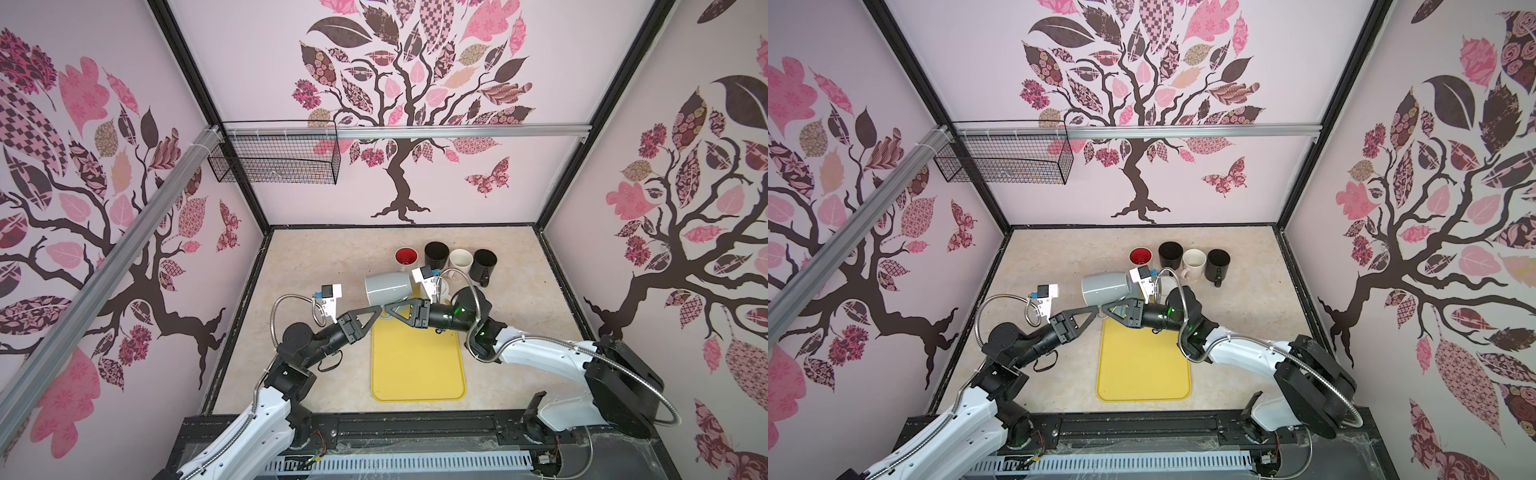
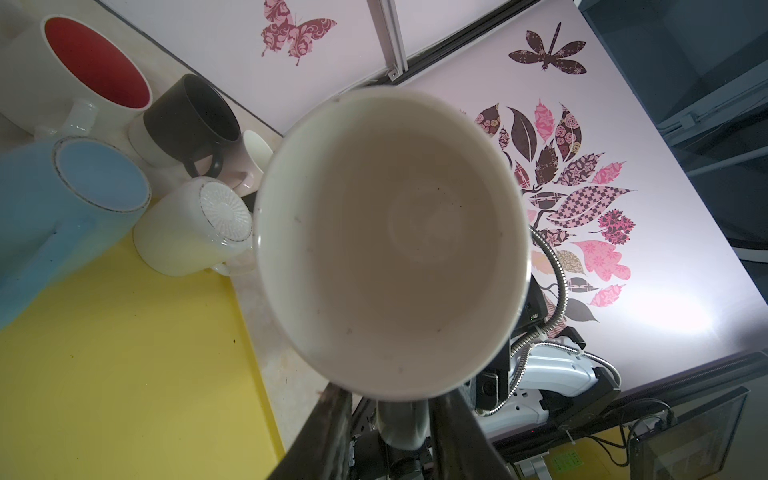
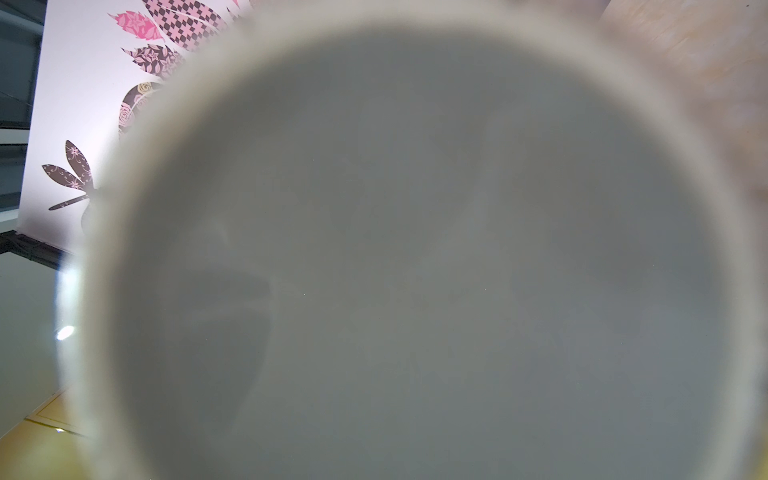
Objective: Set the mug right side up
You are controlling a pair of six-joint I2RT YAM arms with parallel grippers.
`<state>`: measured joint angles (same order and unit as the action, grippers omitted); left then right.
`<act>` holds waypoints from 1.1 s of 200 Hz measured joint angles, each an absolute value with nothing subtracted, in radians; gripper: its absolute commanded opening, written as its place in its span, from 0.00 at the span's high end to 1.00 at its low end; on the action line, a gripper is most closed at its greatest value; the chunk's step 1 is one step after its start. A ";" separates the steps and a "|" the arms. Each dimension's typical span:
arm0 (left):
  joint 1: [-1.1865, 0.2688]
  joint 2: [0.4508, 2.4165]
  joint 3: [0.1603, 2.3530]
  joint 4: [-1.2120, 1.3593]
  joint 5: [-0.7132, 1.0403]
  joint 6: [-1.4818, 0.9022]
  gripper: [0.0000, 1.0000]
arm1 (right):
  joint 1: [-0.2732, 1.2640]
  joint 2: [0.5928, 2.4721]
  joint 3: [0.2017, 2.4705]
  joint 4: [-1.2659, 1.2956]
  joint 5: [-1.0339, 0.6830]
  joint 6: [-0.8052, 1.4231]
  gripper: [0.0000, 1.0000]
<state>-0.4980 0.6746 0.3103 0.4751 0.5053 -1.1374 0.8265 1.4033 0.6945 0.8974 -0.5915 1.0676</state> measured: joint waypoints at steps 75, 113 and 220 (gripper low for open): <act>-0.491 0.742 0.310 0.594 0.498 -1.206 0.83 | 0.840 1.469 0.695 1.040 -0.544 1.132 1.00; -0.483 0.776 0.308 0.653 0.491 -1.242 1.00 | 0.842 1.490 0.697 1.089 -0.508 1.149 1.00; -0.493 0.722 0.298 0.542 0.471 -1.203 1.00 | 0.880 1.480 0.698 0.982 -0.446 1.053 0.65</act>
<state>-0.4927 0.7216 0.2977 0.5419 0.4713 -1.2026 0.8799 1.4799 0.6979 0.9817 -0.4461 1.0534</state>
